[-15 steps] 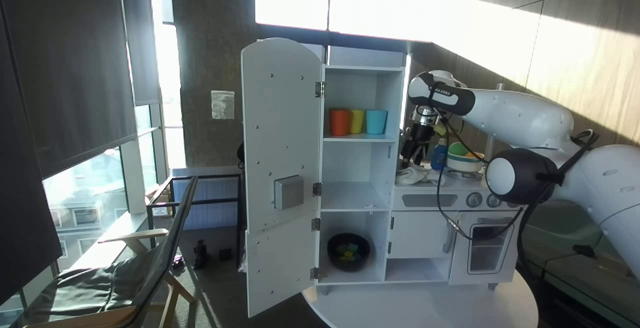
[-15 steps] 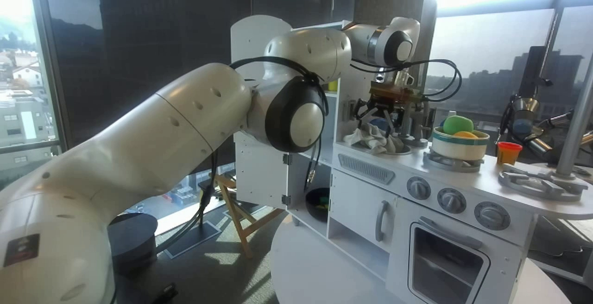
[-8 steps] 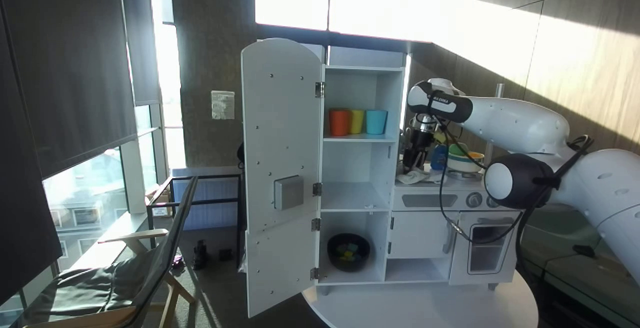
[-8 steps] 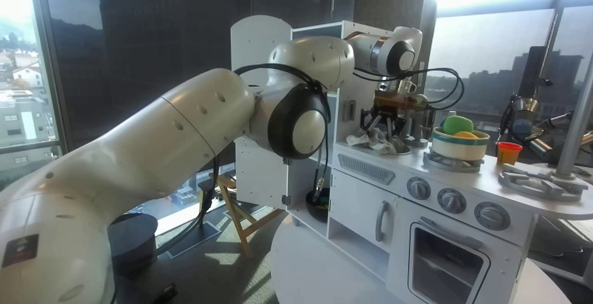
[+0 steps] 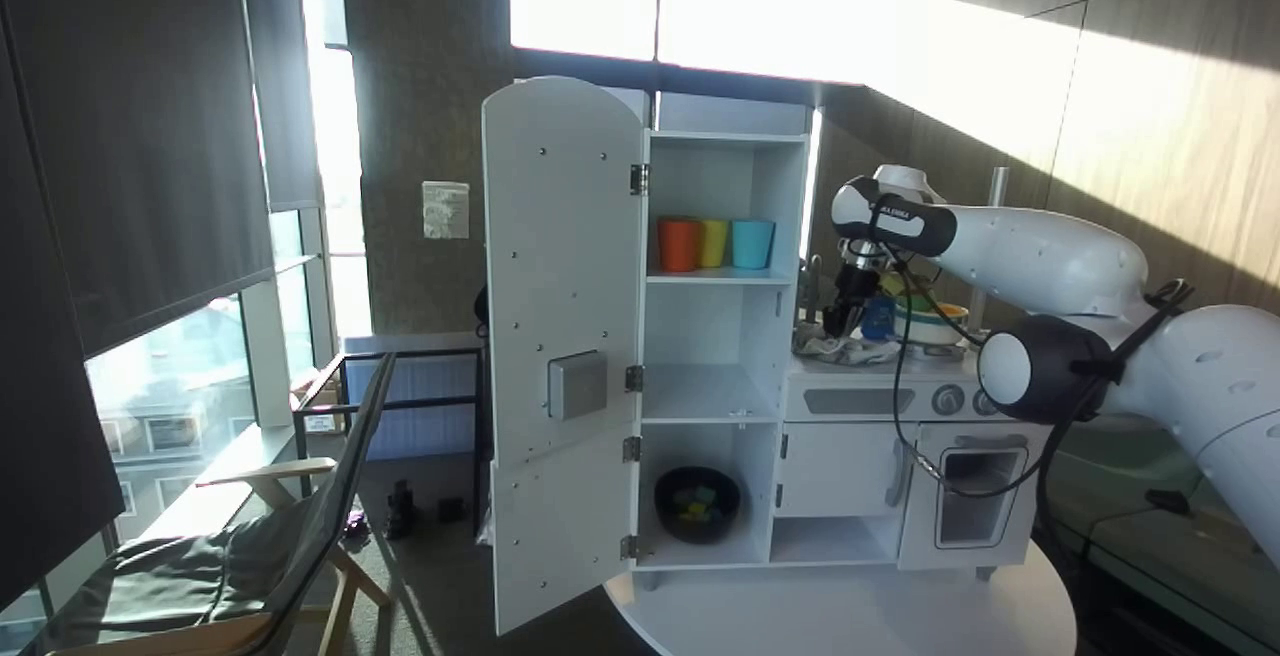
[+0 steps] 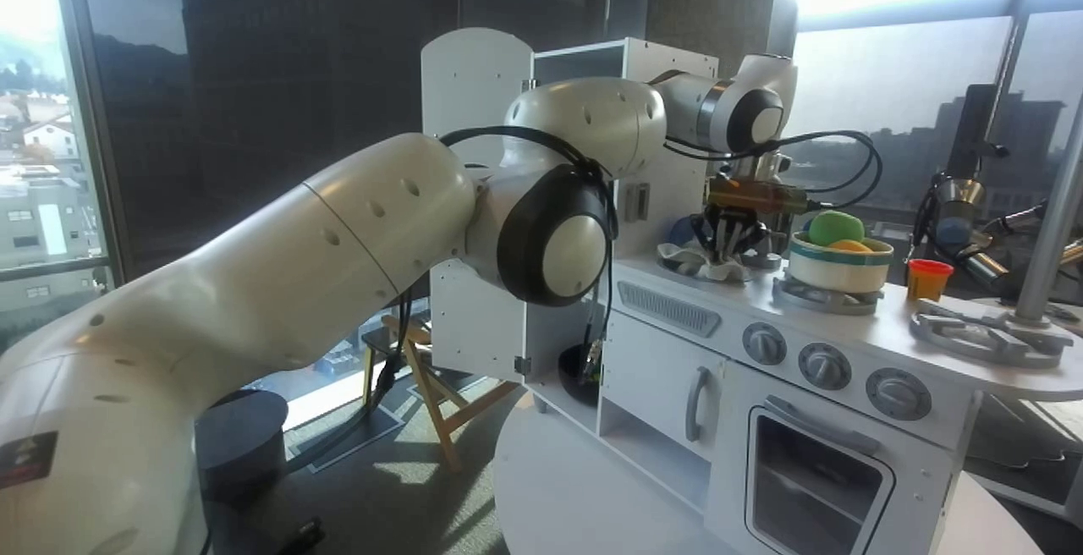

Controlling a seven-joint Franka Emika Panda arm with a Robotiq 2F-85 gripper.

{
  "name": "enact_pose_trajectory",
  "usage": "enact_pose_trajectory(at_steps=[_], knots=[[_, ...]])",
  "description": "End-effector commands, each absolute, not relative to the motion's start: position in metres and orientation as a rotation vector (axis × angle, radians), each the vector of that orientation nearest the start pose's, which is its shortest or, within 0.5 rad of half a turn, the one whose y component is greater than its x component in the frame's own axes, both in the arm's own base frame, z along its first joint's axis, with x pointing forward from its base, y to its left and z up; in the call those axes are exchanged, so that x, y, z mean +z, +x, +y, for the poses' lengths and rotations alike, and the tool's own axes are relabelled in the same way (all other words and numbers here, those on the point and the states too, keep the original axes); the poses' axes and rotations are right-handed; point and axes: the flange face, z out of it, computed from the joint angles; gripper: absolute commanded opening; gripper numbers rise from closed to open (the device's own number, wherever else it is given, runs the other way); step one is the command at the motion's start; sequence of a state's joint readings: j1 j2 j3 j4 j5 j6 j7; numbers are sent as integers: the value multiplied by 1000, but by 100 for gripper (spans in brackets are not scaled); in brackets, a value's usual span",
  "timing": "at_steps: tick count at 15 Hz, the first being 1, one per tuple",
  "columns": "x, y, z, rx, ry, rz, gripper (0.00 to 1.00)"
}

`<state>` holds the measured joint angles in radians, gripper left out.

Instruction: Pick up the white cloth and put it into the sink and wipe it

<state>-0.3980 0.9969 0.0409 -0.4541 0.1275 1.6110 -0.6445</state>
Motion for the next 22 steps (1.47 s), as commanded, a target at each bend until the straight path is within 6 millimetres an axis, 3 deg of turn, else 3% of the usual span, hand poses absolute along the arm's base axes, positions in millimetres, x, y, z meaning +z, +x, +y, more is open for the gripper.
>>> enact_pose_trajectory(at_steps=[1,3,6,9,13,15,19,22], knots=[[447,738,-292,-328,-3061,-380,4],[436,738,-295,-286,-3065,-375,4],[457,729,-286,-237,-3042,-436,4],[465,727,-267,-214,-2950,-524,4],[465,737,-238,-281,-2833,-583,3],[468,747,-233,-375,-2830,-542,3],[484,751,-263,-551,-2959,-490,2],[495,741,-292,-561,-3080,-481,2]])
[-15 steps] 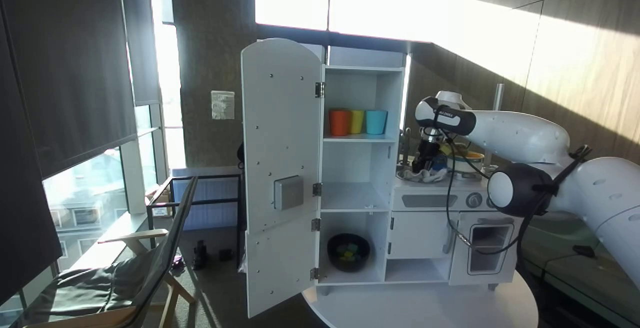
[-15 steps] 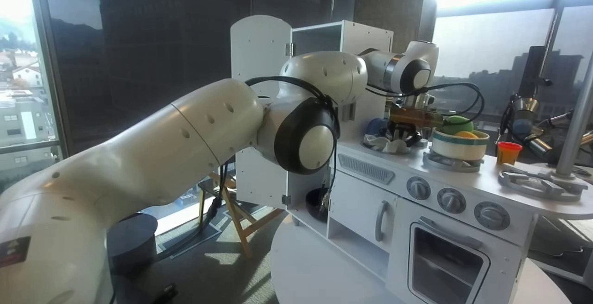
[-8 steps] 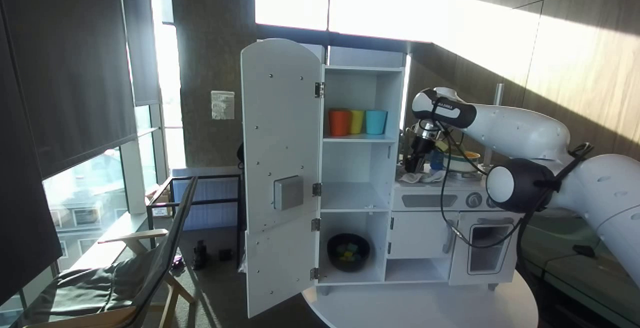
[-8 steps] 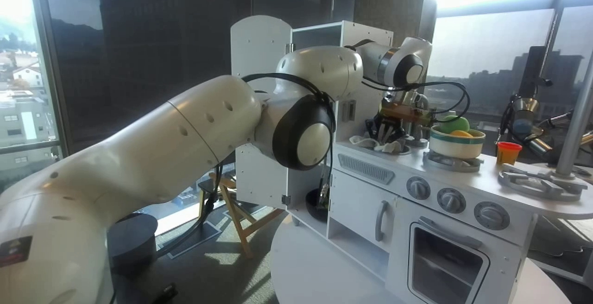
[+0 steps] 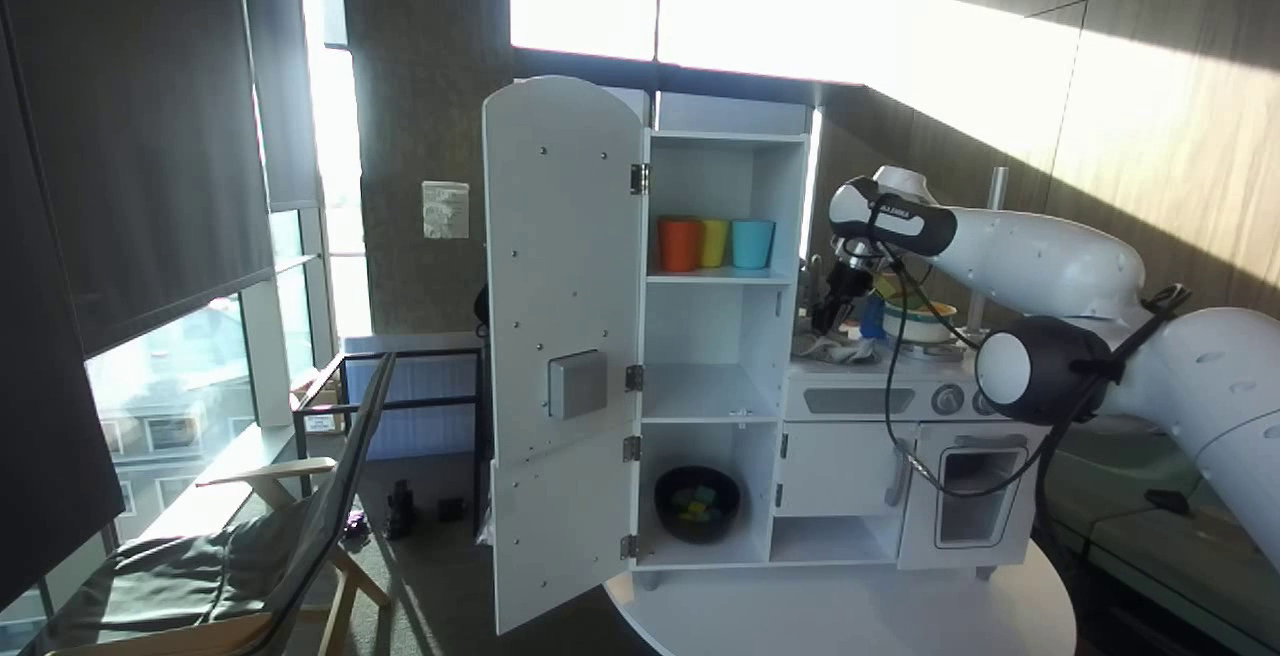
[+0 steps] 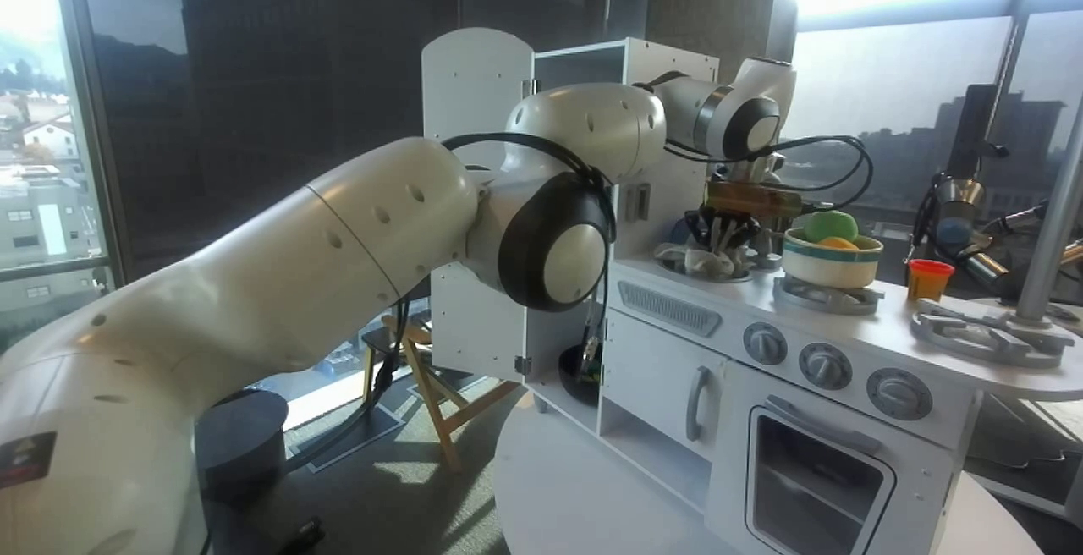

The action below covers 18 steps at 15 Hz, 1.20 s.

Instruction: Pick up the white cloth and put it into the sink and wipe it

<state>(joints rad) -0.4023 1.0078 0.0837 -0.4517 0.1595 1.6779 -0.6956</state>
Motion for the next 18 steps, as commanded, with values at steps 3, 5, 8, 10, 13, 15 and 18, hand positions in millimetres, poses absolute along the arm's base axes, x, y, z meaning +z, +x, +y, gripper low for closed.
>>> enact_pose_trajectory(at_steps=[3,5,8,10,13,15,18], knots=[[503,728,-305,-436,-3169,-480,3],[497,717,-313,-270,-3217,-476,3],[480,703,-308,-14,-3172,-521,4],[473,702,-294,77,-3124,-589,4],[461,700,-266,209,-3003,-735,4],[455,702,-247,237,-2917,-850,4],[462,709,-228,161,-2861,-934,3]])
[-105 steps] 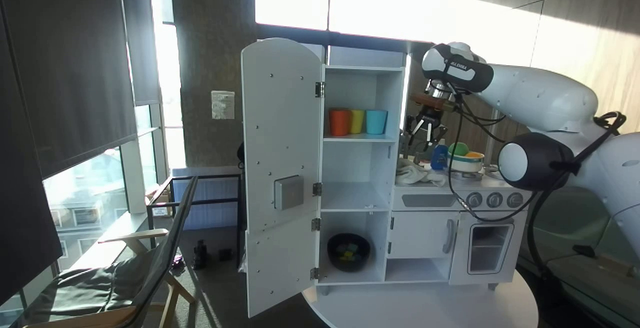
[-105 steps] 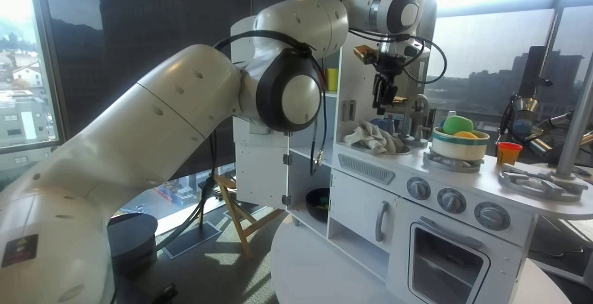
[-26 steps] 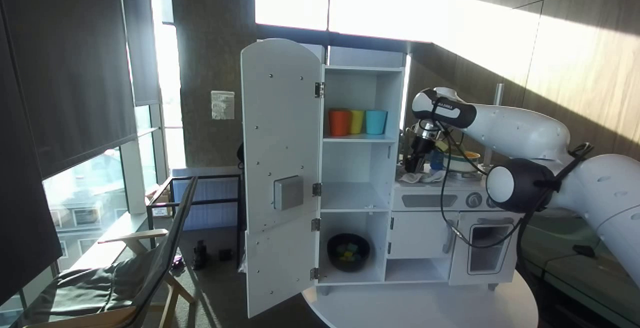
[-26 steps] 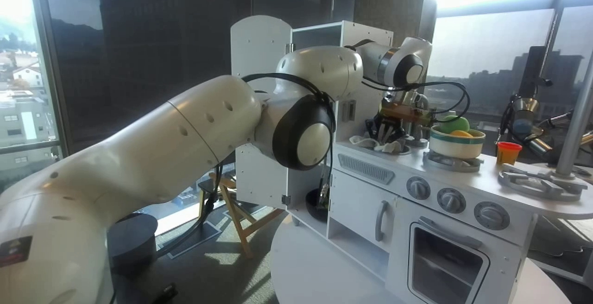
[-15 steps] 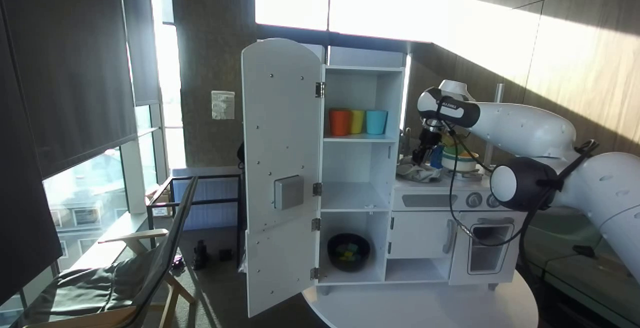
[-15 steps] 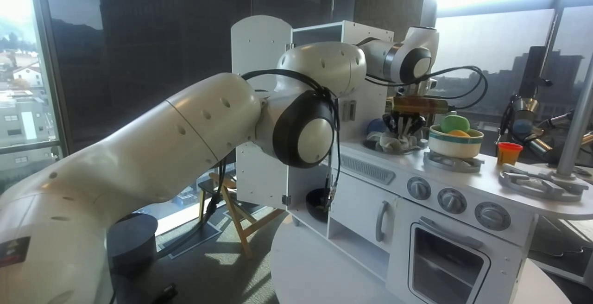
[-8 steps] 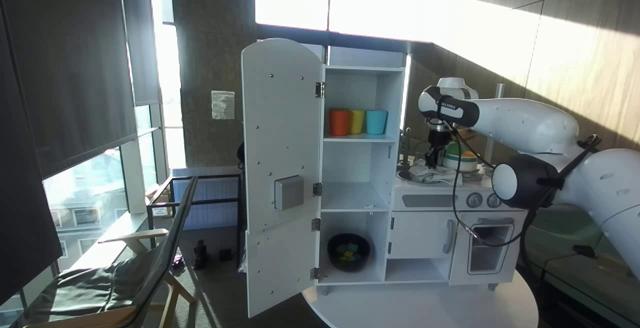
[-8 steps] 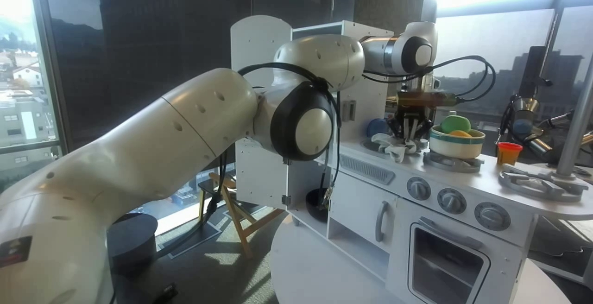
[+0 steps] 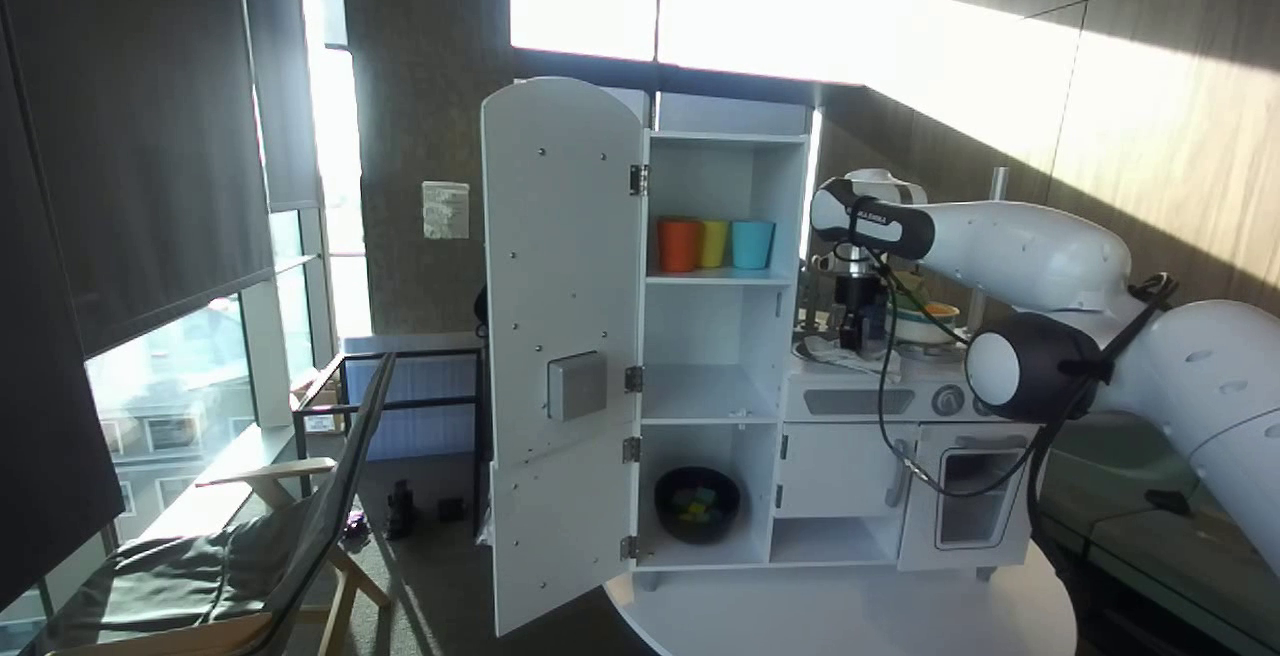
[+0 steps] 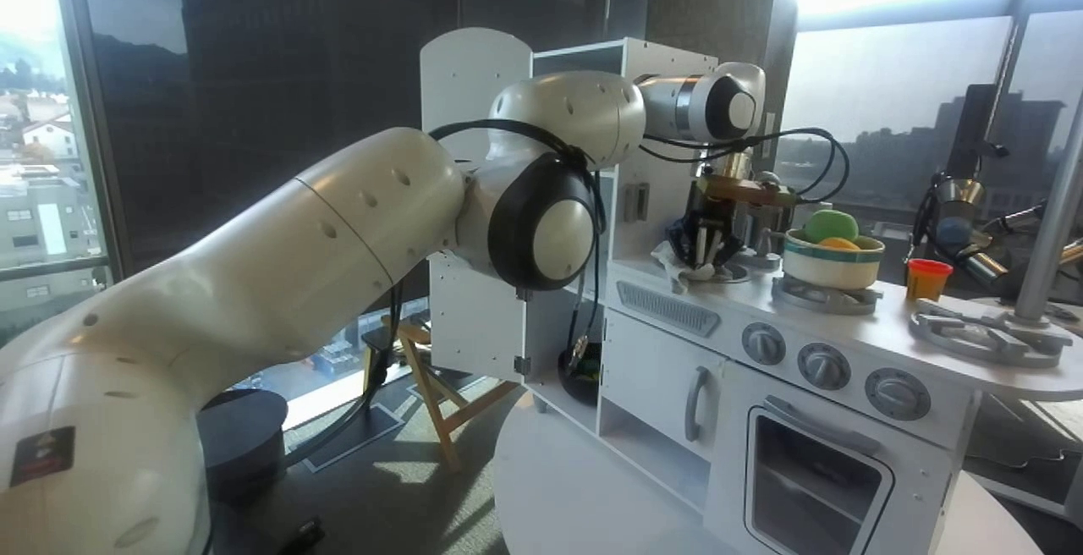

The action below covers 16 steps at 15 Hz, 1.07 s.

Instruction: Pick up the white cloth and put it into the sink and wipe it

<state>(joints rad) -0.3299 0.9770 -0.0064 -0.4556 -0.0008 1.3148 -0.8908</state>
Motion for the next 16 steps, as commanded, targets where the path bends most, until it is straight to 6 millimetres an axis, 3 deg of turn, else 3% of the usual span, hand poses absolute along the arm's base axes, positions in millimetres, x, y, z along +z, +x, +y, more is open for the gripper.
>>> enact_pose_trajectory(at_steps=[1,5,16], knots=[[464,711,-226,126,-2855,-935,3],[471,713,-236,4,-2861,-825,3],[543,689,-270,-274,-2839,-606,3]])
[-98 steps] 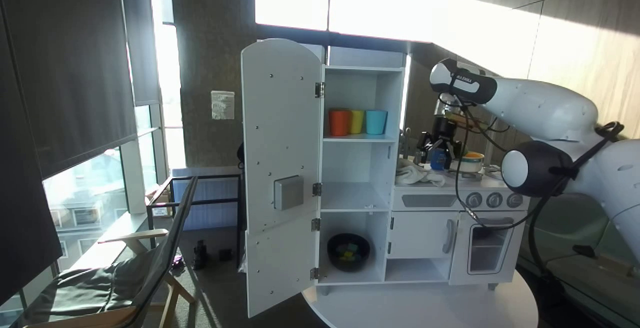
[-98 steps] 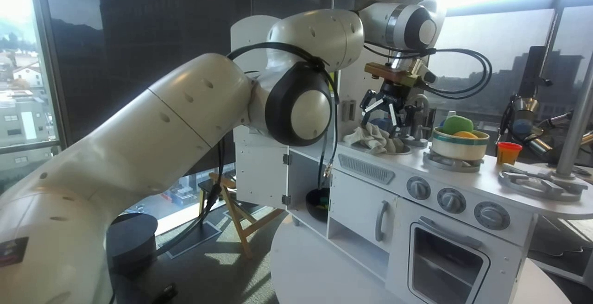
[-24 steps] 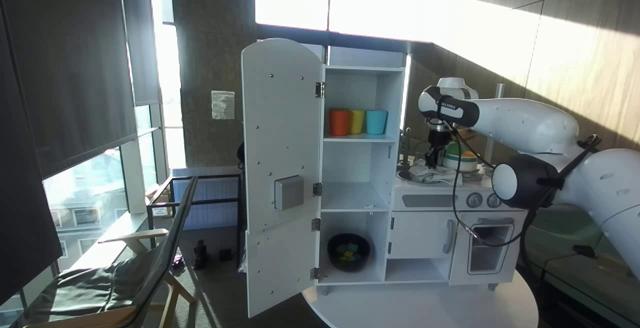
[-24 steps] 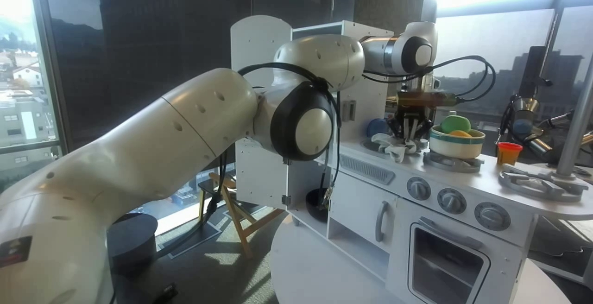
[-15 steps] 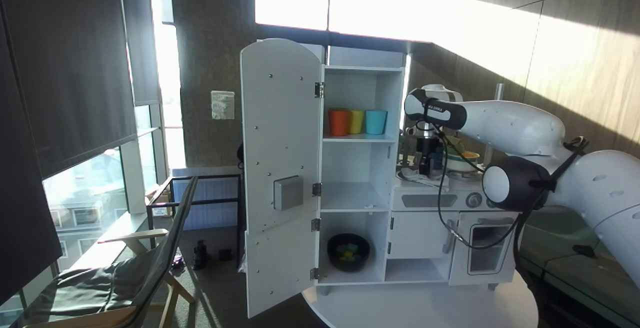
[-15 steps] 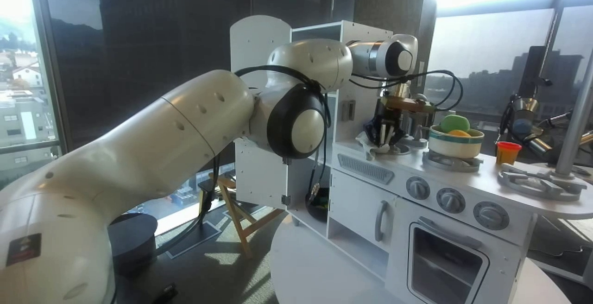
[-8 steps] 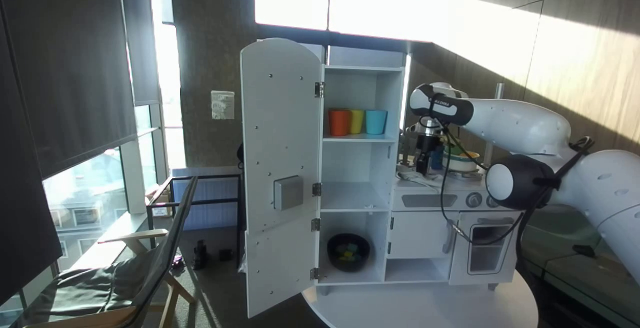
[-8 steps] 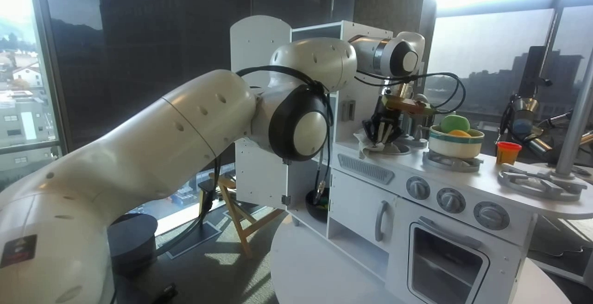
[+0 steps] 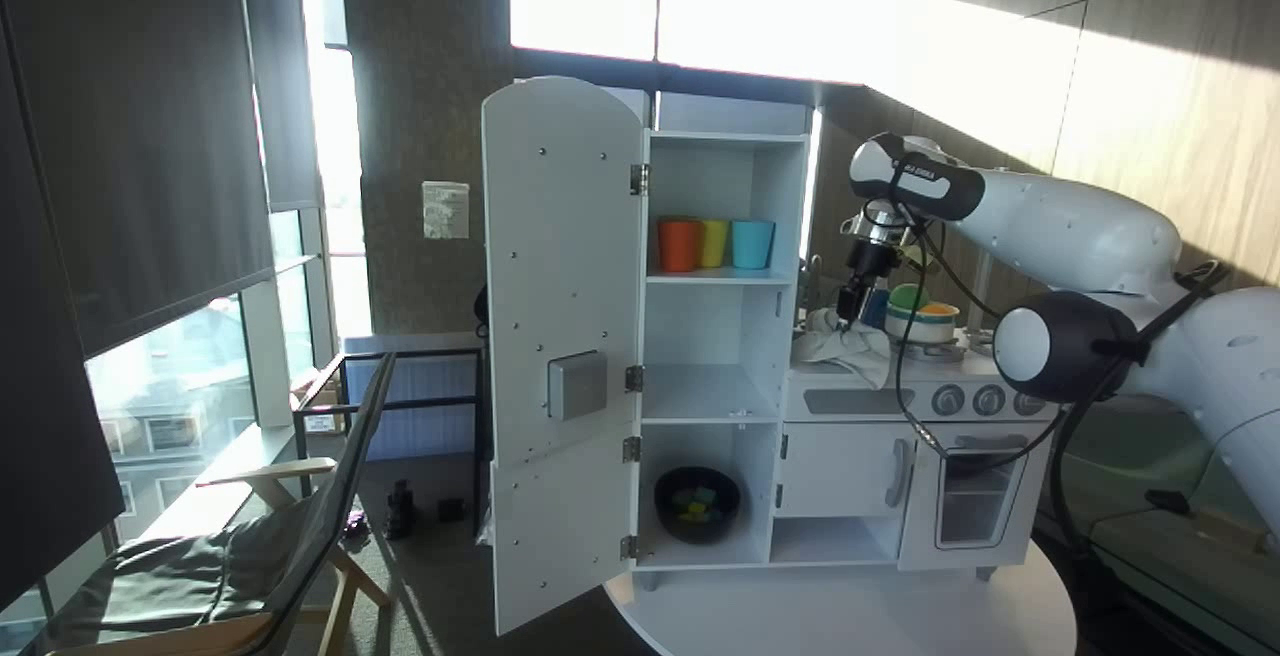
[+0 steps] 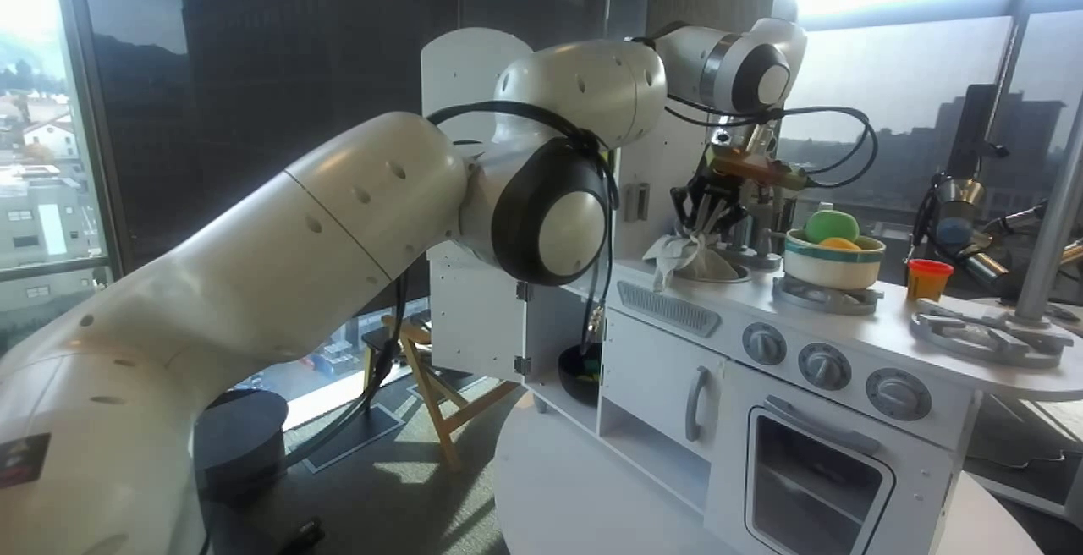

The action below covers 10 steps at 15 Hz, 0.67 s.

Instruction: Pick up the white cloth and put it into the sink and wipe it

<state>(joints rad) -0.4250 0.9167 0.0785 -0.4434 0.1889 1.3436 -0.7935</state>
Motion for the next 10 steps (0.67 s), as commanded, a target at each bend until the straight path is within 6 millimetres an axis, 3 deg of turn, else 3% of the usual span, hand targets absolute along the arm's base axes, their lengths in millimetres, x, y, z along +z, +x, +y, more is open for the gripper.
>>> enact_pose_trajectory(at_steps=[1,4,5,6,8,10], knots=[[548,687,-273,-291,-2839,-593,3],[557,685,-277,-333,-2848,-566,4],[558,685,-278,-335,-2851,-554,9],[555,686,-277,-326,-2857,-544,35],[553,688,-275,-322,-2861,-535,39],[556,687,-274,-324,-2859,-531,52]])
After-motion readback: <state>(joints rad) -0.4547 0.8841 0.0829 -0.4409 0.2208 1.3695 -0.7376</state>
